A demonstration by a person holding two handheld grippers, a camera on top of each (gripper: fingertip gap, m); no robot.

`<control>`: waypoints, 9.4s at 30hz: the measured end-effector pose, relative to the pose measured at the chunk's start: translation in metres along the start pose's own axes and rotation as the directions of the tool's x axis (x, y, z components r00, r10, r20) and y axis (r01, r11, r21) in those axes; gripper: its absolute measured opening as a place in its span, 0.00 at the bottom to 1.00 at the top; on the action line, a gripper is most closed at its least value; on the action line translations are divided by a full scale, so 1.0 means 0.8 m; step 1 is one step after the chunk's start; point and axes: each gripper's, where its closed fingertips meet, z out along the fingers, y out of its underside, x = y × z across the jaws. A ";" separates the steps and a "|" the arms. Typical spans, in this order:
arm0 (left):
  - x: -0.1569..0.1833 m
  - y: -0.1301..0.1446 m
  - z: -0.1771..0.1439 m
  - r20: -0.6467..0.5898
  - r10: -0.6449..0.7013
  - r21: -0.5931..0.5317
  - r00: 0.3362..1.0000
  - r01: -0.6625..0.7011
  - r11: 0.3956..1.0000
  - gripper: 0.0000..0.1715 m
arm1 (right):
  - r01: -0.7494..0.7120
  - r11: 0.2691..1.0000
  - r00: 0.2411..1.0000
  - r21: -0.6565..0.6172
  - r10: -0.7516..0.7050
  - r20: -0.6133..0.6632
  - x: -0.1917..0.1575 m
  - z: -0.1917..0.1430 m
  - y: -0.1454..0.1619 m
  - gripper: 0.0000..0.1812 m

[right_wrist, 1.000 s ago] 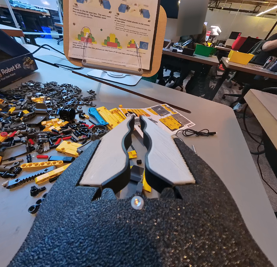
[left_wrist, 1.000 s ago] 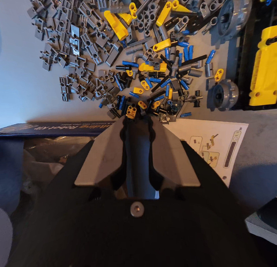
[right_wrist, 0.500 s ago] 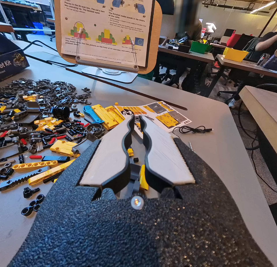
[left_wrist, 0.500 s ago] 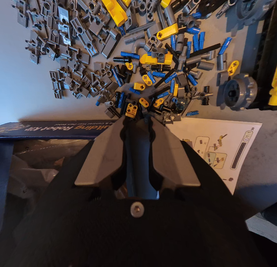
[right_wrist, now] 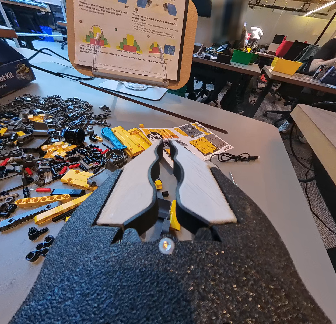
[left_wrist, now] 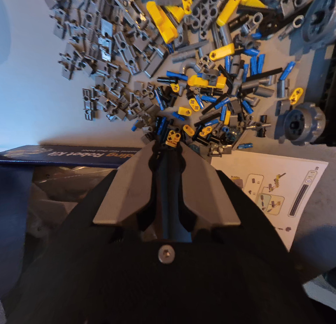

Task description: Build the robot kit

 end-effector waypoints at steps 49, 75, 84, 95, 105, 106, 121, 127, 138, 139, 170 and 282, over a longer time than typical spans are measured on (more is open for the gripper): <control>0.011 0.013 0.028 -0.036 0.053 -0.093 0.998 -0.056 0.994 0.02 | -0.012 1.000 1.000 0.008 0.011 0.027 -0.006 0.000 -0.002 0.03; 0.010 0.014 0.027 -0.030 0.075 -0.089 0.997 -0.077 0.993 0.03 | 0.000 1.000 1.000 -0.009 0.000 0.000 0.000 0.003 0.003 0.03; 0.009 0.013 0.023 -0.018 0.079 -0.082 0.997 -0.081 0.993 0.04 | 0.014 1.000 1.000 -0.014 -0.014 -0.005 -0.001 0.004 0.004 0.03; -0.014 -0.019 0.003 0.076 0.007 0.058 0.997 -0.011 0.998 0.10 | 0.005 1.000 1.000 0.003 -0.005 0.019 -0.006 0.001 -0.001 0.03; -0.013 -0.043 0.003 0.001 -0.116 0.149 0.993 0.114 0.982 0.11 | -0.010 1.000 0.999 0.016 0.009 0.048 -0.012 0.000 -0.006 0.03; -0.012 -0.041 0.006 -0.002 -0.112 0.136 0.994 0.111 0.984 0.10 | -0.009 1.000 0.999 0.016 0.008 0.050 -0.013 0.000 -0.006 0.03; -0.002 -0.056 0.021 -0.001 -0.098 0.149 0.995 0.097 0.984 0.09 | -0.019 1.000 0.998 0.021 0.017 0.064 -0.016 -0.001 -0.008 0.03; 0.008 -0.060 0.044 0.012 -0.063 0.109 0.998 0.061 0.992 0.06 | -0.024 0.999 0.997 0.027 0.021 0.079 -0.020 -0.003 -0.011 0.03; -0.003 -0.079 0.039 -0.090 -0.188 0.222 0.978 0.204 0.954 0.04 | -0.028 0.999 0.996 0.031 0.025 0.089 -0.022 -0.004 -0.013 0.03; -0.001 -0.080 0.041 -0.088 -0.182 0.218 0.979 0.197 0.956 0.04 | -0.028 0.999 0.996 0.031 0.025 0.090 -0.022 -0.004 -0.013 0.03; 0.011 -0.104 0.044 -0.109 -0.167 0.287 0.980 0.192 0.938 0.07 | -0.047 0.998 0.994 0.033 0.043 0.105 -0.024 -0.004 -0.014 0.03; 0.355 -0.077 -0.089 -0.165 -0.109 0.802 0.980 0.197 0.564 0.11 | 0.181 0.899 0.833 -0.398 0.075 0.548 -0.123 -0.181 0.106 0.11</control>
